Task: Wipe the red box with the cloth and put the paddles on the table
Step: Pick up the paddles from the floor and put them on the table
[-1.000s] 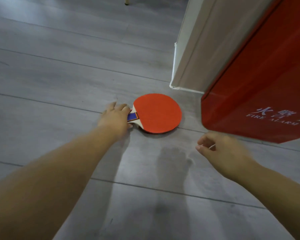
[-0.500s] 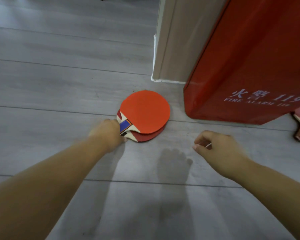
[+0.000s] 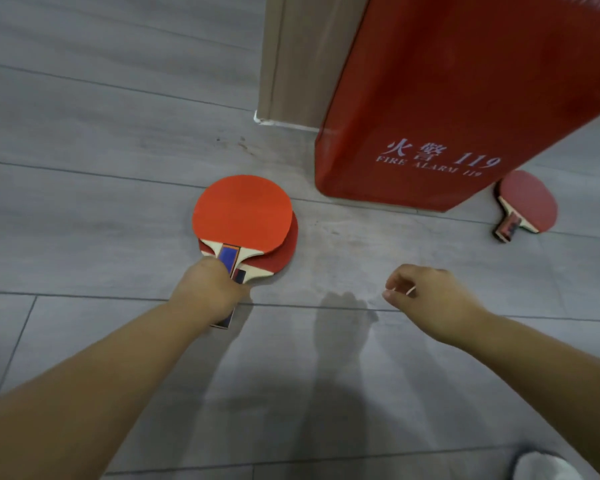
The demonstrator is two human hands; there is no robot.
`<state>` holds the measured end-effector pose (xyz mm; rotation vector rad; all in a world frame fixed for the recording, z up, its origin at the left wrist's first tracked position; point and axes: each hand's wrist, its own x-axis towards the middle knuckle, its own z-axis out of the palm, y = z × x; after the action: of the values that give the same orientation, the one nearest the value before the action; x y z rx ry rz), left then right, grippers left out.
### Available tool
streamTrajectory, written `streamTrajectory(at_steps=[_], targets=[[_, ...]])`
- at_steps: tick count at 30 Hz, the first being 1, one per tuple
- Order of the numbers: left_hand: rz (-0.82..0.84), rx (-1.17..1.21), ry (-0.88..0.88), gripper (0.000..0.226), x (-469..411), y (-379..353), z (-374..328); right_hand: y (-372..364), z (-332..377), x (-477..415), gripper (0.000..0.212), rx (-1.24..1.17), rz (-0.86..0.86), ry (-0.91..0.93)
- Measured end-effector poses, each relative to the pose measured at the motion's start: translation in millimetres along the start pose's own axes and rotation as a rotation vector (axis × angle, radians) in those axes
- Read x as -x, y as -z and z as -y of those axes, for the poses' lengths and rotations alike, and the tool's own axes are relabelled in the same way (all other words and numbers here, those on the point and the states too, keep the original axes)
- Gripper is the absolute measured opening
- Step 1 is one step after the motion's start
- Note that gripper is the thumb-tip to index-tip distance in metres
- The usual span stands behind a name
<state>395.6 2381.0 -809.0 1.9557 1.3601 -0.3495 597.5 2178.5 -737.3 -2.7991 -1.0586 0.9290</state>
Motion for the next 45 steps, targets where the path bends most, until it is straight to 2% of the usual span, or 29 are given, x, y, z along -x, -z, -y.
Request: streamTrajectory(at_steps=[5,10,20,26,28,32,34,38,42,45], targets=[[0.017,-0.016,0.048,0.034,20.5,-5.9,-28.2,23.9,-47.9,-3.4,0.017,0.232,0.124,0.081],[-0.006,-0.086,0.102,0.035,39.4,-14.9,-59.3,43.7,-101.0,-14.3,0.022,0.239,0.102,0.108],[-0.064,-0.016,0.285,0.033,66.4,-55.1,-138.3,57.7,-219.9,-78.4,0.033,0.107,-0.055,-0.19],[-0.114,0.07,0.357,0.034,67.0,-84.9,-171.0,59.0,-250.1,-124.2,0.04,0.017,-0.195,-0.285],[-0.128,0.094,0.368,0.034,66.5,-91.2,-178.1,60.2,-251.9,-135.4,0.046,0.024,-0.19,-0.275],[-0.146,0.115,0.397,0.035,66.7,-98.8,-189.2,56.9,-255.3,-153.9,0.064,-0.002,-0.038,-0.29],[-0.154,0.121,0.413,0.036,69.2,-102.8,-194.2,54.8,-257.5,-158.5,0.058,-0.029,-0.046,-0.3],[-0.158,0.104,0.435,0.037,81.0,-110.4,-201.6,58.0,-263.7,-151.9,0.035,-0.075,-0.191,-0.317],[-0.138,0.13,0.436,0.035,95.9,-117.7,-202.9,54.2,-267.7,-131.2,0.037,-0.068,-0.202,-0.306],[-0.128,0.117,0.413,0.033,100.0,-122.1,-199.8,44.2,-267.8,-114.2,0.03,-0.032,-0.169,-0.278]])
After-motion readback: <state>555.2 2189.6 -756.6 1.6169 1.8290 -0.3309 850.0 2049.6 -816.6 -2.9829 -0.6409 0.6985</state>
